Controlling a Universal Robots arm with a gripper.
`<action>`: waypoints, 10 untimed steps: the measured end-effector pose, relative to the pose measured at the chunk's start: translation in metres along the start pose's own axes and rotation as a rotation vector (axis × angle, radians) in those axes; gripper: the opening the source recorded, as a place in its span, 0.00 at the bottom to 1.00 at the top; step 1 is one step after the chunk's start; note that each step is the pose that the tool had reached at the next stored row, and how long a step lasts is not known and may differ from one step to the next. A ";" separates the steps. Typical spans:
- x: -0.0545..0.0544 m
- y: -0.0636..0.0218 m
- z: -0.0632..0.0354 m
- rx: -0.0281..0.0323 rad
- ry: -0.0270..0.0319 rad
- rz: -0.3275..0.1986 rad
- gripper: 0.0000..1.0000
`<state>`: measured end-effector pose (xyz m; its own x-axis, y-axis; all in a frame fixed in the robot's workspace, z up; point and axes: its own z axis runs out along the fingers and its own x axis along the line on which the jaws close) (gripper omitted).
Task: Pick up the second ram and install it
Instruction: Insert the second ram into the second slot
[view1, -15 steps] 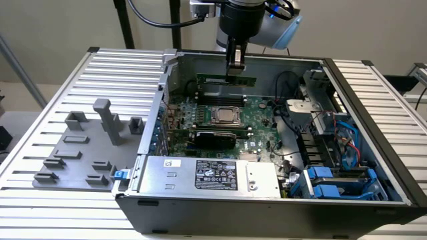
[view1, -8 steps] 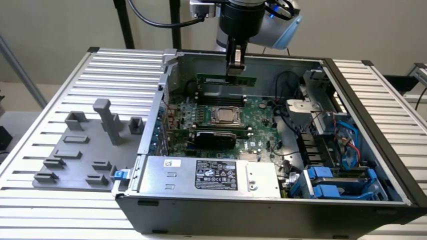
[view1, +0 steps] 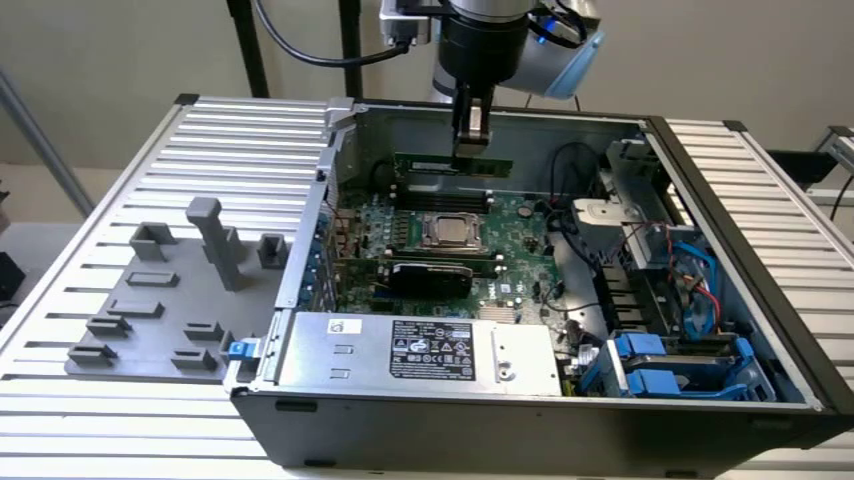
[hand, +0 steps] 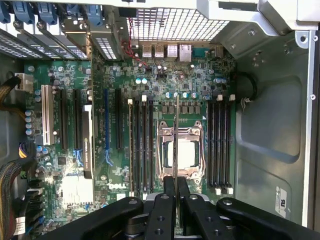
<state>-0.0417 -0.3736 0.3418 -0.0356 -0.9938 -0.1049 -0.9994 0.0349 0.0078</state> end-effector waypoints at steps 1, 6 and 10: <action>0.000 0.0000 0.0018 0.0000 0.0001 0.000 0.14; 0.002 0.0000 0.0107 -0.0001 0.0002 -0.002 0.14; 0.003 -0.0001 0.0179 -0.0006 0.0002 -0.006 0.14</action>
<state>-0.0418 -0.3746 0.3238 -0.0297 -0.9940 -0.1048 -0.9995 0.0291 0.0077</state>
